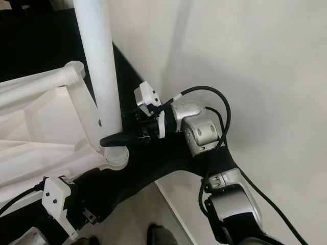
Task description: Building children table
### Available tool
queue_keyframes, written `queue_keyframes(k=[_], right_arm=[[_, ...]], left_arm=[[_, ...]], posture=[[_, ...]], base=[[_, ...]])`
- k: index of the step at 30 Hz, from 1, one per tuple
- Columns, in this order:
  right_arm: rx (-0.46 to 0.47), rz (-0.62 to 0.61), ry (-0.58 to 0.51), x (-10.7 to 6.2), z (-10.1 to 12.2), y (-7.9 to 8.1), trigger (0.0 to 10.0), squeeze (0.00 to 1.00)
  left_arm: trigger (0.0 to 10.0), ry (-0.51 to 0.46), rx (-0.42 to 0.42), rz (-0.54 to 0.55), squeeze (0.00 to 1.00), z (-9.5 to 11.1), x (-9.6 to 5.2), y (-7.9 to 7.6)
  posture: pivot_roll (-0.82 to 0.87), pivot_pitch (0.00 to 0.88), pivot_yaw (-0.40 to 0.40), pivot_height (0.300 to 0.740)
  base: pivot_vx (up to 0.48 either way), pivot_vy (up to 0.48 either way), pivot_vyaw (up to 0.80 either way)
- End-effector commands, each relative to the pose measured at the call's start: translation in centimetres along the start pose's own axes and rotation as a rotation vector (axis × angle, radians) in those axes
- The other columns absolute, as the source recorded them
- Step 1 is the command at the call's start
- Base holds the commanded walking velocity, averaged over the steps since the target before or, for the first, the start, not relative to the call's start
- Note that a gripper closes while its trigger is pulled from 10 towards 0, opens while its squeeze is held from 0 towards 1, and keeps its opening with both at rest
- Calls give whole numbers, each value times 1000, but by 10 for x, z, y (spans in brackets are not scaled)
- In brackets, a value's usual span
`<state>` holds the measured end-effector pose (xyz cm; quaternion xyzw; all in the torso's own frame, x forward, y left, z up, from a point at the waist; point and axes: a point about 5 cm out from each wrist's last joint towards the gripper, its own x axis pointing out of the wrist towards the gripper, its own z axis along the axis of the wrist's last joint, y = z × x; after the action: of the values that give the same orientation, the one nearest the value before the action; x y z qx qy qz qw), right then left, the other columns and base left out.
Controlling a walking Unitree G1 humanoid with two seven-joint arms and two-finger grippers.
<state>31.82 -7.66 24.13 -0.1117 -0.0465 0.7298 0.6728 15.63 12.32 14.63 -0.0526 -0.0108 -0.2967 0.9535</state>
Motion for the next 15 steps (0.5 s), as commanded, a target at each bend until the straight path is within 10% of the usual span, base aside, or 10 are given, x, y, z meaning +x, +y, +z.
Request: queue_keyframes(k=[1,4,6,9,15], right_arm=[[72,-176,140,-4,-30,3,0,0],[108,-299,191,-3,-43,9,0,0],[177,-801,333,-1,-72,39,0,0],[215,-880,337,8,-72,70,0,0],[193,-882,309,8,-69,62,0,0]], left_arm=[[10000,12,-9,-1,0,-2,-2,-4],[10000,12,-8,1,0,-2,-2,-4],[10000,8,-2,10,0,-1,-2,-2],[10000,6,0,14,0,-2,-1,0],[10000,9,-3,1,0,-4,2,1]], posture=[[-160,236,-151,740],[-160,236,-151,740],[-183,240,-146,740],[-190,231,-139,740],[-197,207,-127,740]], base=[[0,0,0],[0,0,0],[0,0,0],[0,0,0],[0,0,0]])
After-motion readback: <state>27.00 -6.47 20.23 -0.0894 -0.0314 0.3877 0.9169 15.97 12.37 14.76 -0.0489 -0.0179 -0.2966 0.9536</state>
